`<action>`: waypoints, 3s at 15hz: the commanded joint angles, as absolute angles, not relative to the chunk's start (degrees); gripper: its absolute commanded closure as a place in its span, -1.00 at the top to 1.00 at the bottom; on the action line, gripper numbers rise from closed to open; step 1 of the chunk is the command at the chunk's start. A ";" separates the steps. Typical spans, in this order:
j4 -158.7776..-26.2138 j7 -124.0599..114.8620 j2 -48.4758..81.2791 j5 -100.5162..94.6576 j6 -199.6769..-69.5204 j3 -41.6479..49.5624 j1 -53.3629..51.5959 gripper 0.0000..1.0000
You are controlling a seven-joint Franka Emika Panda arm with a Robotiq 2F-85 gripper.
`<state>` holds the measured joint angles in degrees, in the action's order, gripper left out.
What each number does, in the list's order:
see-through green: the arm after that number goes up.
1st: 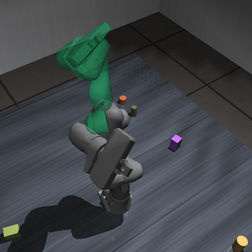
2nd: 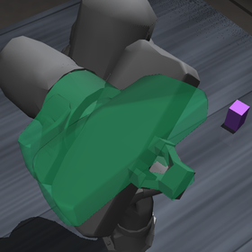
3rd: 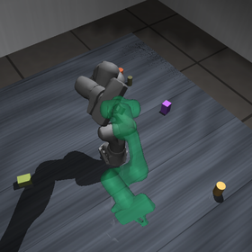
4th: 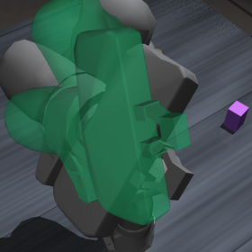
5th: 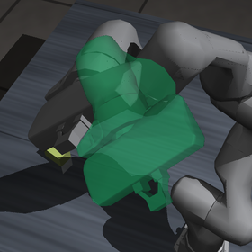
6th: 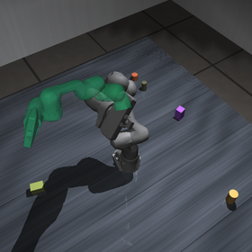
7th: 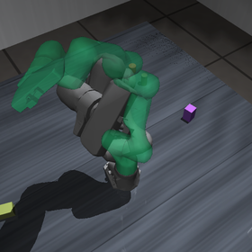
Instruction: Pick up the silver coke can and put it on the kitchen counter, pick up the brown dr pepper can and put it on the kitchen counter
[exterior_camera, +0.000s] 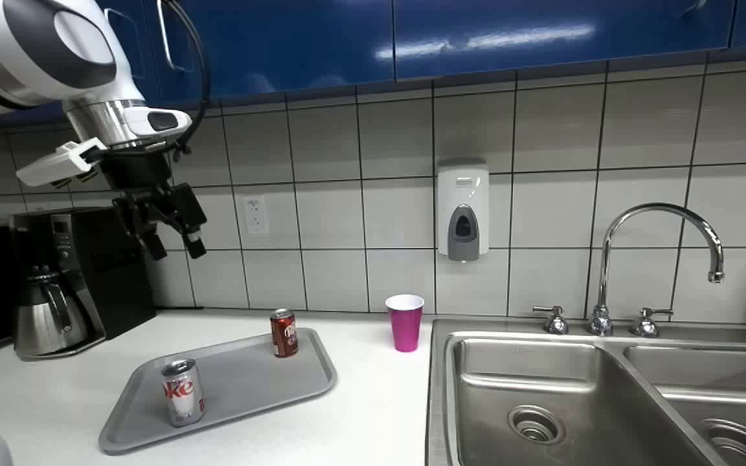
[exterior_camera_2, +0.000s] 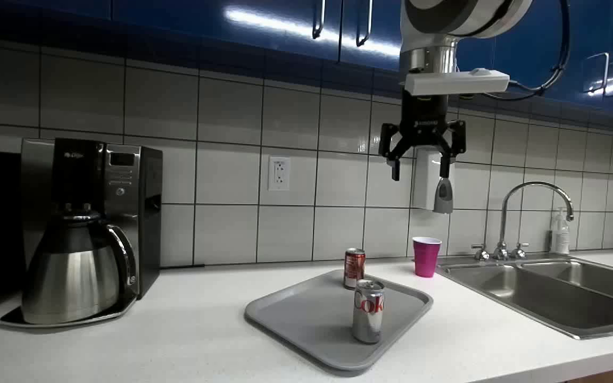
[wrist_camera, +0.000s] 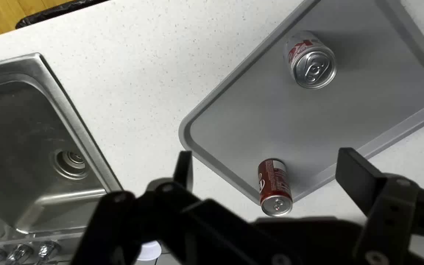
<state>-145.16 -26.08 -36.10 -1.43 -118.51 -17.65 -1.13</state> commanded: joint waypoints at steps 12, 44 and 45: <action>-146.95 -27.64 -35.75 -1.24 -120.06 -17.40 -2.26 1.00; -140.93 -24.66 -2.60 -4.04 -134.17 -15.49 -8.22 1.00; -140.68 -24.55 -1.94 -4.43 -134.43 -15.29 -8.41 1.00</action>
